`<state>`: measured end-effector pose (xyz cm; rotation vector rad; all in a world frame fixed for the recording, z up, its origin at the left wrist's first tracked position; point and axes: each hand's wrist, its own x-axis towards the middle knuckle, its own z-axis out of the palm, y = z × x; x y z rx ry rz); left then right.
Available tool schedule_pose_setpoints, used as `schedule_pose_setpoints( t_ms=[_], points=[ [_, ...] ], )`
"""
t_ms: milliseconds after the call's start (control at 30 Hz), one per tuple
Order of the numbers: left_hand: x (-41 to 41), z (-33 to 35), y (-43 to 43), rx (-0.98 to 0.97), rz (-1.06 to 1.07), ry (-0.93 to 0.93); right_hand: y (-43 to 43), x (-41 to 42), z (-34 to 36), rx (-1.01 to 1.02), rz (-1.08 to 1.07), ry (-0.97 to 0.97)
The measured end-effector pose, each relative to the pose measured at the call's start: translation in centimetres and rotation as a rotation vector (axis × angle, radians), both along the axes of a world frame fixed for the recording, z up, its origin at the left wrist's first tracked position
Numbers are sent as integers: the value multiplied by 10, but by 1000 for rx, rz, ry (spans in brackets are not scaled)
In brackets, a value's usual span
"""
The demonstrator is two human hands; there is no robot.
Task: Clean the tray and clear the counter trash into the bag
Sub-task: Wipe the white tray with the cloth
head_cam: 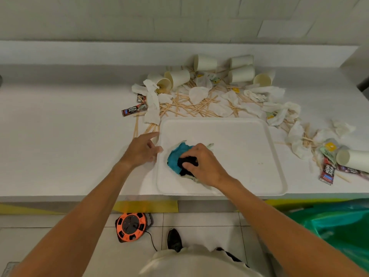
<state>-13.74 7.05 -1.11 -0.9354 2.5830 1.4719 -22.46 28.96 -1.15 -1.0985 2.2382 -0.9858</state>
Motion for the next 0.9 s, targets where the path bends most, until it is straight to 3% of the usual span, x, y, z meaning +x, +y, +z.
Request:
schedule_pose_setpoints(
  t_ms=[100,200,300,400,567,700,900],
  points=[
    [3,7,20,-327,115,162,5,3,6,-17,28,-57],
    [7,21,47,-313,-52,240,36,-18,6,-167,-219,-76],
    [8,20,70,-304,-437,4,84,-46,-1,-195,-347,43],
    [8,9,83,-406,-590,-192,128,-65,-16,-95,-355,144],
    [10,-1,91,-472,-541,-138,175,-74,-35,71,-453,257],
    [10,-3,98,-483,-499,-101,201,-82,-42,0,-559,219],
    [1,-6,131,-502,-428,-47,204,-95,-43,-83,-555,240]
  ],
)
